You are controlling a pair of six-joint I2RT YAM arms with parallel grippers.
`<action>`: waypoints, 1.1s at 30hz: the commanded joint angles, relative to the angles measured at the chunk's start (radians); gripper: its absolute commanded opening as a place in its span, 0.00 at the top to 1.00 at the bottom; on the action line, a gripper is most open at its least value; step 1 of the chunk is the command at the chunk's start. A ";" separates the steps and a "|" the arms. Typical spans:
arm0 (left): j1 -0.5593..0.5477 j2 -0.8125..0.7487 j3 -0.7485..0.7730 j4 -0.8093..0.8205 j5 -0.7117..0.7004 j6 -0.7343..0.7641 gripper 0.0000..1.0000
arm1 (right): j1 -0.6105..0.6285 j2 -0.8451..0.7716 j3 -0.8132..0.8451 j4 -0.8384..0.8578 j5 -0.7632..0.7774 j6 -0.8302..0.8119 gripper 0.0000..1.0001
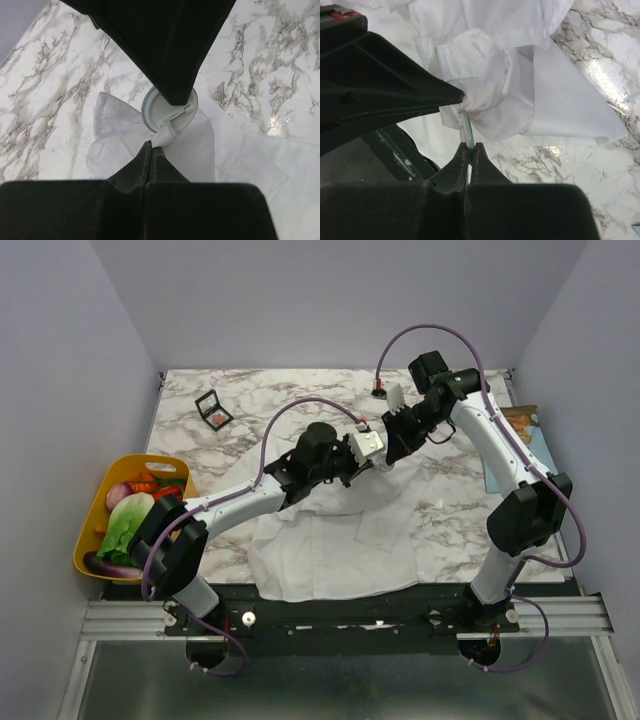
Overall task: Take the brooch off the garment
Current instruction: Remove the brooch from the clothes.
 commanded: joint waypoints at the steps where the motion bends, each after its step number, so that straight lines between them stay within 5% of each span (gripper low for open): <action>1: 0.024 -0.020 -0.011 -0.030 0.018 0.005 1.00 | -0.017 -0.028 -0.032 -0.085 -0.090 -0.103 0.99; 6: 0.024 0.007 -0.001 -0.034 0.002 0.011 1.00 | -0.015 -0.034 -0.026 -0.130 -0.161 -0.143 0.99; 13: 0.024 0.004 -0.024 -0.011 -0.002 0.031 0.79 | -0.015 -0.045 -0.074 -0.122 -0.145 -0.151 0.99; 22: 0.049 -0.041 -0.016 -0.085 0.234 0.099 0.54 | -0.017 -0.049 -0.149 -0.064 -0.133 -0.143 0.99; 33: 0.061 -0.056 0.010 -0.188 0.479 0.119 0.44 | -0.017 -0.060 -0.193 -0.044 -0.184 -0.163 0.99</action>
